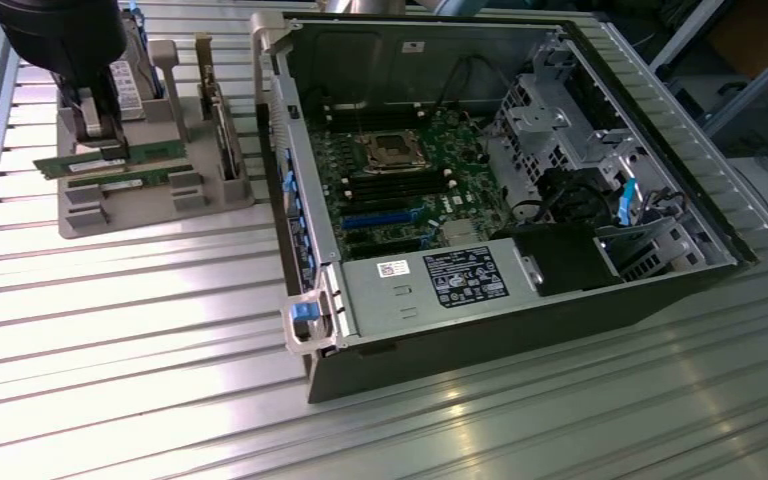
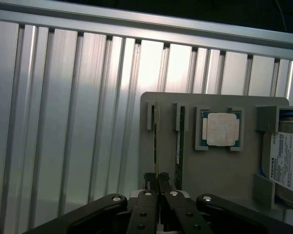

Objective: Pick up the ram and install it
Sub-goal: 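Pick up the ram and move it above insertion slot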

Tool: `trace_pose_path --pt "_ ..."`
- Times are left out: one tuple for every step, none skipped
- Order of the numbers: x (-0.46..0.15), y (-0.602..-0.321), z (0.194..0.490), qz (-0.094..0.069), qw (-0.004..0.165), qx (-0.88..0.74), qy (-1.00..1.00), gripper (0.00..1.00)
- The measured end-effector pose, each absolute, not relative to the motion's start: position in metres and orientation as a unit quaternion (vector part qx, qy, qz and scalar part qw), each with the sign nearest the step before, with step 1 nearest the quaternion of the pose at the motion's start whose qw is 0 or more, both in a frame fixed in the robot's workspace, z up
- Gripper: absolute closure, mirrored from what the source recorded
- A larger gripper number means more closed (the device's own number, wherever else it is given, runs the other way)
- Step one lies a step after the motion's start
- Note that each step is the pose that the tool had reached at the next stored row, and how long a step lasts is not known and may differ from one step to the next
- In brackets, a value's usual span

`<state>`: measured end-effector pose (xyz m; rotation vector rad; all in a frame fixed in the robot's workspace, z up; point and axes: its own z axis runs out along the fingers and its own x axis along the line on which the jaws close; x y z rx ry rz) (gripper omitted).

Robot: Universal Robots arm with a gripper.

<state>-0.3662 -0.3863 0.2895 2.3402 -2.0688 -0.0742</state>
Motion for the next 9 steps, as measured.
trace_pose_path --pt "-0.3662 -0.3864 0.2899 -0.024 0.009 0.749 -0.662 0.88" --pt "-0.3662 -0.3864 0.2911 -0.024 0.009 0.749 -0.662 0.88" --pt "-0.3662 -0.3864 0.2925 -0.024 0.009 0.749 -0.662 0.88" --pt "-0.3662 -0.3864 0.2939 -0.024 0.009 0.749 -0.662 0.88" --pt "-0.3662 -0.3864 0.2947 -0.024 0.009 0.749 -0.662 0.88" --pt "-0.3662 -0.3863 0.2950 -0.024 0.009 0.749 -0.662 0.88" --pt "-0.3662 -0.3864 0.2960 -0.024 0.009 0.749 -0.662 0.88" --pt "-0.3662 -0.3863 0.2965 -0.024 0.009 0.749 -0.662 0.88" --pt "-0.3662 -0.3864 0.2973 -0.024 0.009 0.749 -0.662 0.88"
